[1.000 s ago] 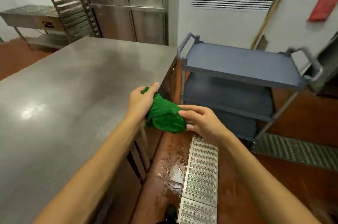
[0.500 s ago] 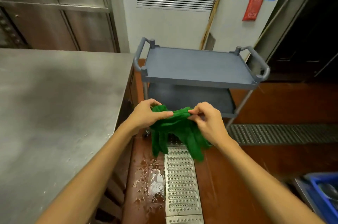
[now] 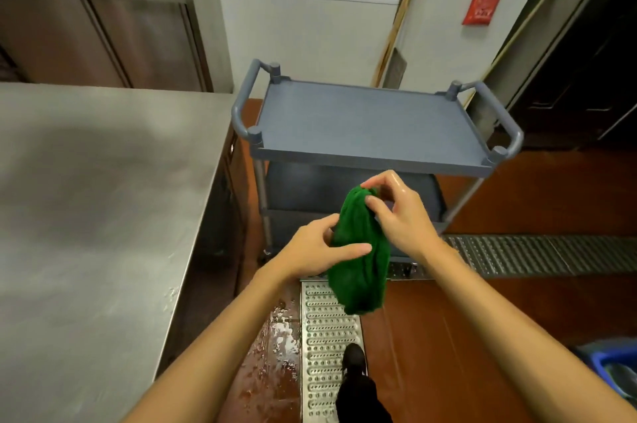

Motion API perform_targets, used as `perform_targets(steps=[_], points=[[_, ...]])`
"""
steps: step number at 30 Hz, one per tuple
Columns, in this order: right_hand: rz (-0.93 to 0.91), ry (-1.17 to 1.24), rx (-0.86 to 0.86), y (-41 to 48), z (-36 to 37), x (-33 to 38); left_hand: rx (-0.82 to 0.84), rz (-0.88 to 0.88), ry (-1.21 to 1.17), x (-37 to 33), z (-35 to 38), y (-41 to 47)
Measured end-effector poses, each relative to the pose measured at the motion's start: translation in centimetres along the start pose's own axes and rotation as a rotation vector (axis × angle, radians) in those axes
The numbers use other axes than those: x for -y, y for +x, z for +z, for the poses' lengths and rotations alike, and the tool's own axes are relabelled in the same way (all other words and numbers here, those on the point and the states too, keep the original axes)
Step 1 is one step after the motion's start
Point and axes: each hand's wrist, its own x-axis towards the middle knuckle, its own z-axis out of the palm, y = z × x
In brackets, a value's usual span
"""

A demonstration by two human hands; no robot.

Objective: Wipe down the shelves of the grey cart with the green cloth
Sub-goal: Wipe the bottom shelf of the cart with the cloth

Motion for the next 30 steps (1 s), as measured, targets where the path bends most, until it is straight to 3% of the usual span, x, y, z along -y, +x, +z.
perform_targets(steps=[3, 8, 10, 13, 15, 19, 22, 26, 30], points=[[0.036, 0.024, -0.022, 3.8, -1.1, -3.0, -0.17, -0.01, -0.203, 0.6, 0.5, 4.5], [0.273, -0.088, -0.016, 8.0, -3.9, -10.7, -0.17, -0.163, -0.568, -0.5, 1.0, 12.5], [0.341, 0.008, 0.004, 7.8, -4.7, -13.7, -0.207, -0.262, -0.62, -0.7, 1.5, 15.5], [0.344, 0.181, 0.34, 6.8, -4.9, -16.9, -0.255, -0.353, -0.689, -0.3, 1.8, 19.0], [0.328, 0.141, 0.472, 7.1, -4.2, -18.6, -0.266, -0.403, -0.75, -0.1, 1.7, 20.8], [0.231, -0.075, 0.383, 10.1, -2.9, -22.0, -0.3, -0.541, -0.837, 0.9, 0.6, 23.1], [0.261, -0.025, 0.256, 12.3, -3.2, -23.7, -0.336, -0.587, -0.824, 2.2, -0.7, 24.1], [0.433, 0.089, 0.128, 14.7, -4.0, -25.7, -0.41, -0.576, -0.704, 4.7, -3.8, 25.3], [0.448, 0.092, 0.139, 16.4, -3.9, -26.7, -0.307, -0.567, -0.619, 7.5, -7.6, 25.9]])
